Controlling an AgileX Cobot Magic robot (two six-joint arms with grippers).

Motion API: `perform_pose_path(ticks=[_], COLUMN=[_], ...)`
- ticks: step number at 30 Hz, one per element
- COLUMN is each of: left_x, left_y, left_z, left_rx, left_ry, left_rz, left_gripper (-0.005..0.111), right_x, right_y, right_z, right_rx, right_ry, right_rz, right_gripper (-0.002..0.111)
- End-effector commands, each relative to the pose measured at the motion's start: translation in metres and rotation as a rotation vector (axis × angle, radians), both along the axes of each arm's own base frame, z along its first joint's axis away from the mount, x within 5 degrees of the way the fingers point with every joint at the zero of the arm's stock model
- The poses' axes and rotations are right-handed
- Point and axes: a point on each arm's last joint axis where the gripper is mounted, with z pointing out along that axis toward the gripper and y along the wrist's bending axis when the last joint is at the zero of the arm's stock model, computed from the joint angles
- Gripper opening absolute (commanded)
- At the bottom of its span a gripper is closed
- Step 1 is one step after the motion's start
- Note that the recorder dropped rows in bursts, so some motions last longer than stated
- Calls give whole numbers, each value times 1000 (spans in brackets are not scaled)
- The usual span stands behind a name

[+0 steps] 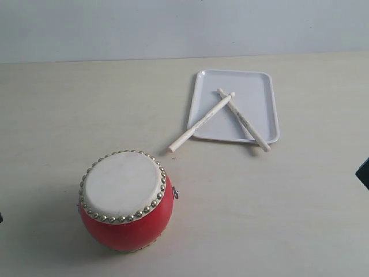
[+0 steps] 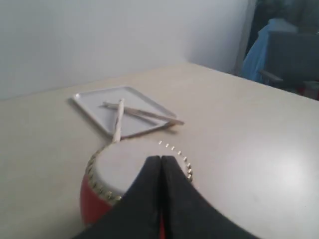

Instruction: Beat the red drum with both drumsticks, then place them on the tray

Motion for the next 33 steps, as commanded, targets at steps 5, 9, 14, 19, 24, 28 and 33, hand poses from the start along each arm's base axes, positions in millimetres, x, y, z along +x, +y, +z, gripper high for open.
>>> perform_pose_path(ticks=[5, 9, 14, 19, 24, 28, 33], left_x=[6, 9, 11, 12, 13, 13, 13], left_y=[14, 20, 25, 29, 31, 32, 34], left_z=[-15, -17, -17, -17, -17, -17, -17], left_rx=[76, 91, 130, 131, 130, 128, 126], left_ry=[132, 146, 123, 125, 127, 129, 132], left_rz=[282, 395, 489, 561, 589, 621, 659], left_gripper=[0, 0, 0, 0, 0, 0, 0], right_x=[-1, -1, -1, -1, -1, -1, -1], right_y=[0, 0, 0, 0, 0, 0, 0], right_z=[-1, -1, -1, -1, -1, -1, -1], right_rx=[-4, -3, -3, -3, -3, -3, -3], right_ry=[-4, -4, -4, -4, -4, -4, -4], right_rz=[4, 6, 6, 6, 6, 6, 6], right_gripper=[0, 0, 0, 0, 0, 0, 0])
